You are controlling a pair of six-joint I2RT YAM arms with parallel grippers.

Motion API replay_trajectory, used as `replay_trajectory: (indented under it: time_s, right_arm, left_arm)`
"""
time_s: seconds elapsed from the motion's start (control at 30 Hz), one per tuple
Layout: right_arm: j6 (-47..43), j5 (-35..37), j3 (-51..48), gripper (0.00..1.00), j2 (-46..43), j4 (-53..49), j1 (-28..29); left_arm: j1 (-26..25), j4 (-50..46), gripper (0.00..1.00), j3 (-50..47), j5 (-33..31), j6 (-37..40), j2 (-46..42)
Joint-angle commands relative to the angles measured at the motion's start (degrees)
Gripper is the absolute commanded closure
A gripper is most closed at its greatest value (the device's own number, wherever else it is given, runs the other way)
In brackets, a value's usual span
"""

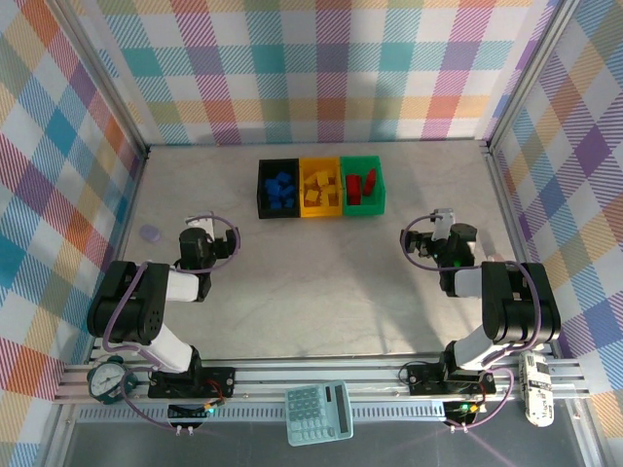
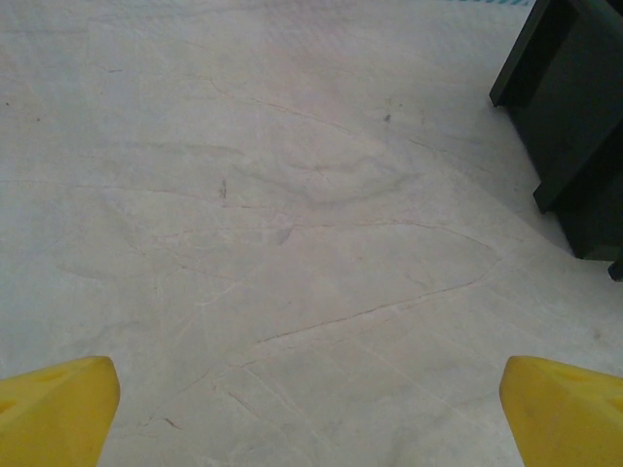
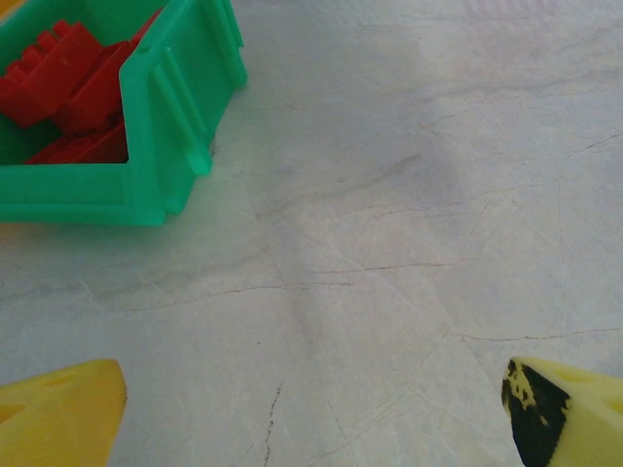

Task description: Sort the legos into containers by color

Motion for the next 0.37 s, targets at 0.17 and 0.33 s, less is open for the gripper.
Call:
replay_trajectory:
  time_s: [0.17, 0.33]
  right_arm:
    - [-1.0, 0.3, 1.2, 0.01, -0.9, 1.8, 0.6]
    - [-0.9, 0.3, 1.1, 0.01, -0.9, 2.1, 0.7]
  left_arm:
    - [-0.2, 0.6, 0.0, 1.0, -0.5, 0.7, -0.5]
    - [-0.2, 0.6, 0.0, 1.0, -0.5, 0.7, -0.5]
